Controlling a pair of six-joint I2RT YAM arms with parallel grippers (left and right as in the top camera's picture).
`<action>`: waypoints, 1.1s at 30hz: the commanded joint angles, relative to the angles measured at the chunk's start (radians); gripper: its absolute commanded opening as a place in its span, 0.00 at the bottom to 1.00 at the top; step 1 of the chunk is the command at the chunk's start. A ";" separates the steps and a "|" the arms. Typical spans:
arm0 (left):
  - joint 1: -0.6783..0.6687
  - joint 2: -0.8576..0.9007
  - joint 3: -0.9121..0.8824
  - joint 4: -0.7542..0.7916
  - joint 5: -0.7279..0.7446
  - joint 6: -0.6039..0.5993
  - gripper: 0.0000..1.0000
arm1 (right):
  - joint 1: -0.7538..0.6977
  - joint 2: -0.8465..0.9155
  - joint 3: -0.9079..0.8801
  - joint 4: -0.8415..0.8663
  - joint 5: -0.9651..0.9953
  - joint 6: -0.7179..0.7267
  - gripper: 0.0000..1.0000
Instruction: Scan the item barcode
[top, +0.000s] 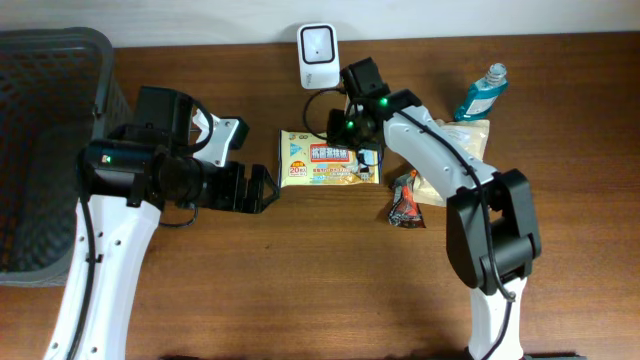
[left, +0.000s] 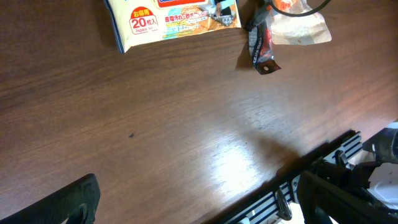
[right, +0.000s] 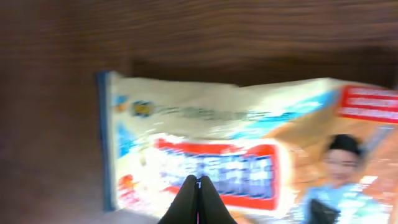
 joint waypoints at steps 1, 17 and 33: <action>0.003 -0.004 0.010 -0.001 0.013 -0.006 0.99 | 0.021 -0.014 0.016 0.000 -0.032 0.000 0.04; 0.003 -0.004 0.010 -0.001 0.013 -0.006 0.99 | 0.077 0.134 -0.004 0.041 0.050 0.003 0.04; 0.003 -0.004 0.010 -0.001 0.013 -0.006 0.99 | -0.008 -0.071 0.037 -0.098 0.121 -0.004 0.04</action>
